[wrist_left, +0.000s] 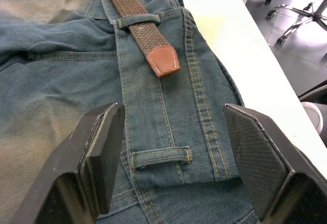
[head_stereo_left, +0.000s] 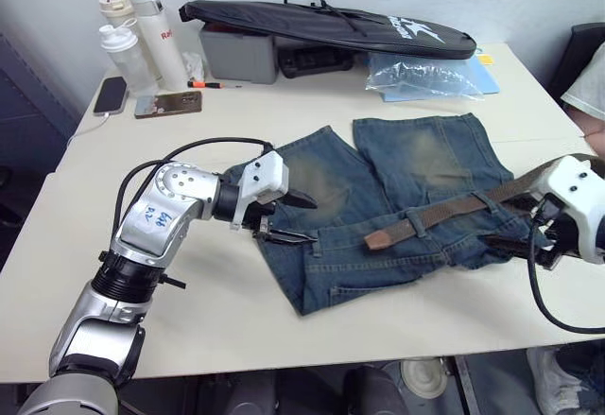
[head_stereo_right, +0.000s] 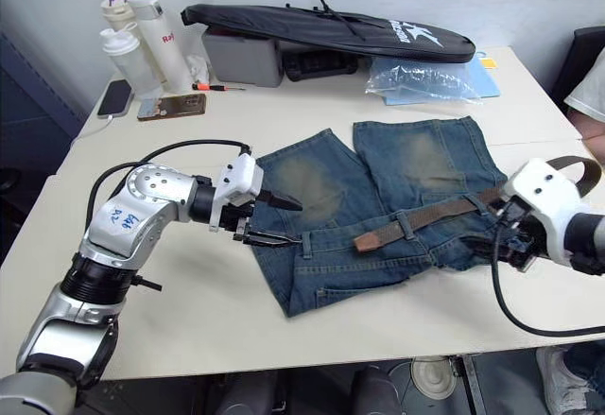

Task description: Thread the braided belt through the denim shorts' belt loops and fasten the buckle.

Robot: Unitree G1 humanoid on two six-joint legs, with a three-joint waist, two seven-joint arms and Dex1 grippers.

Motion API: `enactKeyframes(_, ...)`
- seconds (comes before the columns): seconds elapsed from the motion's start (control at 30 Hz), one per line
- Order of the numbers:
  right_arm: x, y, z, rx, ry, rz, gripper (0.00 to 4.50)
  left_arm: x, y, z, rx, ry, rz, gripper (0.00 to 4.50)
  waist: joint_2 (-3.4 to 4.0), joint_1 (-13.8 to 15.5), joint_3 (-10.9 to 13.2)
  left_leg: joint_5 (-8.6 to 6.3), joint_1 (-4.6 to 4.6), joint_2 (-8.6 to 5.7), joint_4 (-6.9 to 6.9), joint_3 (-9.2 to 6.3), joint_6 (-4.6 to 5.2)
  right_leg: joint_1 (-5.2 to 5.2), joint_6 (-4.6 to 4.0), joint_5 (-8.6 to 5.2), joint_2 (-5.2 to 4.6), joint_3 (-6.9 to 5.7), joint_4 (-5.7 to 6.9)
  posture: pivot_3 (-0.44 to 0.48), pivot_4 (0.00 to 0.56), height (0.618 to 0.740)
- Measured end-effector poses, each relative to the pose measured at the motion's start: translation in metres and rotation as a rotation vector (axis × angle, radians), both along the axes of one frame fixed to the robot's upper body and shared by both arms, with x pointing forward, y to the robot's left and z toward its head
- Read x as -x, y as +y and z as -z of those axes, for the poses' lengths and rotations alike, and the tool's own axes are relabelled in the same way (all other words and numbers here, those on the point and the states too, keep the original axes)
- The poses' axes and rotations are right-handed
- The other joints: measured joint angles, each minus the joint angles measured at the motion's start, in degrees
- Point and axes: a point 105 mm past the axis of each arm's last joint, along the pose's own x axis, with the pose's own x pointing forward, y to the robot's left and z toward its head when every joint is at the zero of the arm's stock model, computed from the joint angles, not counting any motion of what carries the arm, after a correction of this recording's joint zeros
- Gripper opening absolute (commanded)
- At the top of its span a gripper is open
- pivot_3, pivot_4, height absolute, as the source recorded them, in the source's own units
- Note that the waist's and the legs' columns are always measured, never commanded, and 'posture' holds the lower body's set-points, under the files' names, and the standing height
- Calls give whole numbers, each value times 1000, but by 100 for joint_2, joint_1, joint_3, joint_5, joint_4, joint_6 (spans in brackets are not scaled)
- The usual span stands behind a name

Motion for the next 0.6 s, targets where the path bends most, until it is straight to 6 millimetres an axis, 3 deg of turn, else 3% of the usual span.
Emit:
enactKeyframes(0.07, 5, 23, -1, -67, 13, -67, 4419, 0, -1, 0, 2, 1, 1, 3436, -1, 0, 1, 0, 0, 1, 0, -2, 0, 1, -1, 0, 0, 0, 0, 0, 150, 658)
enactKeyframes(0.1, 12, 39, 9, -88, 70, -125, 4419, 0, -2, 0, 3, 2, 5, 3436, -1, 18, 0, 0, 0, 0, 1, -3, 0, 1, -1, 0, -1, 0, 0, 0, 150, 658)
enactKeyframes(0.23, 22, 62, 24, -120, 133, -185, 4419, 5, -15, 5, 3, -12, 50, 3436, -3, 22, 0, 0, -3, -4, 8, -3, 1, 5, 1, 2, -5, 0, -2, 0, 150, 658)
enactKeyframes(0.4, 24, 70, 35, -106, 155, -183, 4419, 11, -57, 16, 4, -109, 150, 3436, -6, 34, 0, 0, -4, -11, 13, -3, 2, 7, 2, 3, -8, 0, 0, 0, 150, 658)
enactKeyframes(0.6, 20, 65, 42, -123, 144, -99, 4419, -2, -85, 20, -31, -263, 178, 3436, -6, 25, -1, 0, -1, -10, 11, -3, 3, 5, 2, 3, -6, -1, 2, 0, 150, 658)
